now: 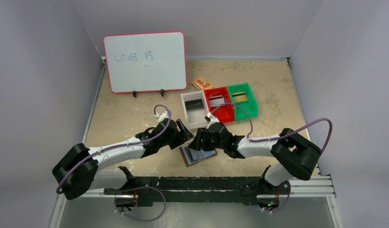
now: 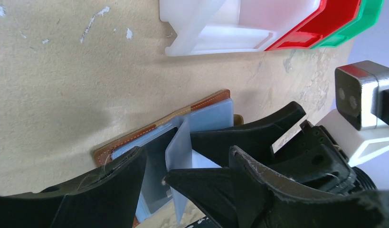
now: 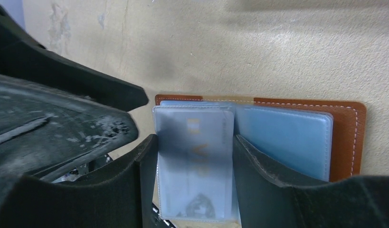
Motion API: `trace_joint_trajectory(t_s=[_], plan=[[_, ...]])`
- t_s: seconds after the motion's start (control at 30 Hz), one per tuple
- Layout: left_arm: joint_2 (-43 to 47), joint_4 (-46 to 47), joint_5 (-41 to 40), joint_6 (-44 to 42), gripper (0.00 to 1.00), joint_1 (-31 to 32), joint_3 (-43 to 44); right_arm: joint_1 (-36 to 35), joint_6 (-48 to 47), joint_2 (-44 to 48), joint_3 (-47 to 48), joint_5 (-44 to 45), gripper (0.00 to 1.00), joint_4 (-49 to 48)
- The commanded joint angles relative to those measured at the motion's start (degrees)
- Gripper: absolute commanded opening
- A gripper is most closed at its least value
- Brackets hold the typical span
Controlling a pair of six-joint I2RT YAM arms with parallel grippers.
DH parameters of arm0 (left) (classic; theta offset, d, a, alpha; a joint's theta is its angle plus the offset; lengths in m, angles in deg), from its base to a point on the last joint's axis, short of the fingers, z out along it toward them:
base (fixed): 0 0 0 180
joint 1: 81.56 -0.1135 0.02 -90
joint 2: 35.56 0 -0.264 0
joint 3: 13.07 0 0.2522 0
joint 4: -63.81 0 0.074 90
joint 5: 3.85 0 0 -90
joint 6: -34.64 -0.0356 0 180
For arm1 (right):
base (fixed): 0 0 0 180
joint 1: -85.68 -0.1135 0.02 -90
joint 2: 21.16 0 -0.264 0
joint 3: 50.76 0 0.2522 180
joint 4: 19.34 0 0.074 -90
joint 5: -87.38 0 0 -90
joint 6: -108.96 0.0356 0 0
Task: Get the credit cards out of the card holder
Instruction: Remove the credit card from the card holder.
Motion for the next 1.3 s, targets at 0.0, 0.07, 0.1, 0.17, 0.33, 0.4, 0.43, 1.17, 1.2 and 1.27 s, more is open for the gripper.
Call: trace_joint_trajectory(t_s=[0.0,0.07,0.1,0.17,0.33,0.4,0.43,1.17,1.2,1.27], plan=[[-2.4,8.9,2.0,4.1,0.64,0.2,-1.3,1.2,0.8,0.7,-3.0,-3.6,0.47,-1.7],[-3.9,11.8,2.0,5.7,0.64,0.2,-2.1,1.4,0.9,0.7,-3.4,-3.7,0.47,-2.1],[-4.7,13.3,2.1,6.4,0.64,0.2,-2.4,1.4,0.9,0.7,-3.5,-3.7,0.47,-2.4],[-6.5,16.0,2.3,7.7,0.64,0.2,-2.7,1.4,0.9,0.7,-3.8,-3.7,0.47,-2.7],[-11.5,24.6,5.3,10.7,0.62,0.3,-3.4,1.5,0.8,1.6,-4.5,-3.9,0.51,-3.3],[-13.0,27.9,6.3,12.1,0.61,0.3,-3.5,1.6,0.9,2.6,-4.9,-3.5,0.56,-2.9],[-13.3,28.8,6.5,12.5,0.6,0.3,-3.5,1.5,0.9,3.3,-5.1,-3.4,0.58,-2.7],[-21.2,37.0,10.9,17.2,0.59,4.0,0.4,1.8,-1.5,22.5,-5.9,2.8,0.81,13.3],[-21.4,36.9,10.9,17.4,0.6,4.1,0.8,1.9,-1.7,23.5,-5.9,2.8,0.81,14.6],[-22.2,37.3,10.9,18.2,0.6,4.4,1.1,1.8,-1.8,25.0,-6.0,2.7,0.8,17.6]])
